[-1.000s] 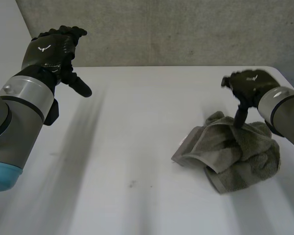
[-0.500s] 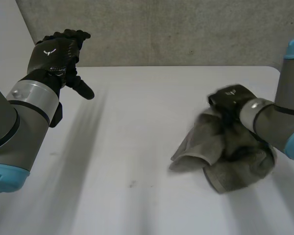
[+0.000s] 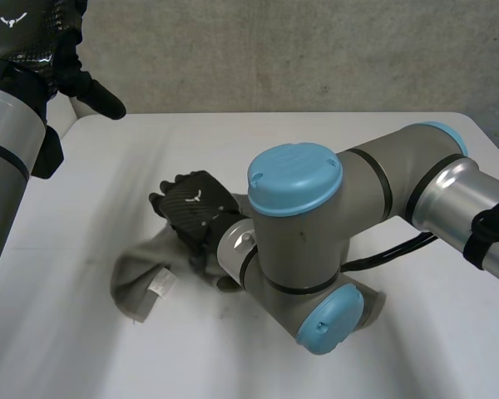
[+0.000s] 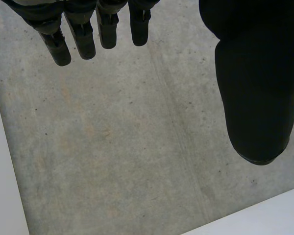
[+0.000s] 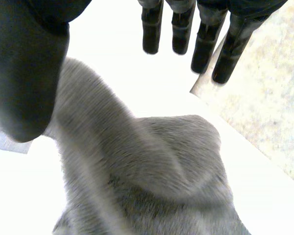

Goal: Fold the towel.

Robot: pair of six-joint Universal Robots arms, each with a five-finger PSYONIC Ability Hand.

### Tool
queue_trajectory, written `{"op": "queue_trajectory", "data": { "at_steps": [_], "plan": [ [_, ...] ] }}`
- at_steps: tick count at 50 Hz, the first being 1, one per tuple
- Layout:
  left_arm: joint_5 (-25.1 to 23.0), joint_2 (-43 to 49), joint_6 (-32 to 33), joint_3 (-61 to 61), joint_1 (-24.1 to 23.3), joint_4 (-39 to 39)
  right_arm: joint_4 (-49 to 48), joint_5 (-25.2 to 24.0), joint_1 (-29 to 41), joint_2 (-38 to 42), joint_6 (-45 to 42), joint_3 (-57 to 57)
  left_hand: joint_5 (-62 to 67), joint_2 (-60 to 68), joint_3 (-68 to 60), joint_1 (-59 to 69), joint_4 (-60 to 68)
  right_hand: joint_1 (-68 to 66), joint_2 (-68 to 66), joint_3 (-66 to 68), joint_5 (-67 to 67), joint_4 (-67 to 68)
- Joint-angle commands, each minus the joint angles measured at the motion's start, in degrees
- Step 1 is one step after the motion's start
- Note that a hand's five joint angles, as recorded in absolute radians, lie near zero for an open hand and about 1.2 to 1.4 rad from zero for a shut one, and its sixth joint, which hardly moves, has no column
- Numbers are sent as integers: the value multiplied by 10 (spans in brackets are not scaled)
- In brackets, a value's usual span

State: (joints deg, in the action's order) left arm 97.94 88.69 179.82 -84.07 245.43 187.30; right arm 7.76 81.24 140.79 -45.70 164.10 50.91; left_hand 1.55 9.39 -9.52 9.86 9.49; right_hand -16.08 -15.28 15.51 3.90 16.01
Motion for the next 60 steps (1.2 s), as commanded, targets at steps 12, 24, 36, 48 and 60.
{"op": "queue_trajectory", "data": {
  "at_steps": [12,24,36,48,60],
  "plan": [
    [-1,-6,5,-62,0,-23,63,88,-160,-229,9,234,0,22,-20,17,21,61,53,-55,-39,-60],
    [-52,-18,101,-217,33,-26,22,13,-262,-284,5,436,14,35,-34,30,34,52,44,-46,-30,-51],
    [-190,10,189,-326,166,2,-27,-7,-299,-281,10,515,14,35,-34,30,34,25,17,-19,-3,-24],
    [-217,115,188,-327,176,58,-83,-12,-306,-261,93,527,19,40,-39,36,39,-106,-114,112,128,107],
    [-217,156,188,-326,187,106,-100,-21,-307,-241,107,528,111,133,-131,128,132,-179,-187,185,201,180]
  ]
}}
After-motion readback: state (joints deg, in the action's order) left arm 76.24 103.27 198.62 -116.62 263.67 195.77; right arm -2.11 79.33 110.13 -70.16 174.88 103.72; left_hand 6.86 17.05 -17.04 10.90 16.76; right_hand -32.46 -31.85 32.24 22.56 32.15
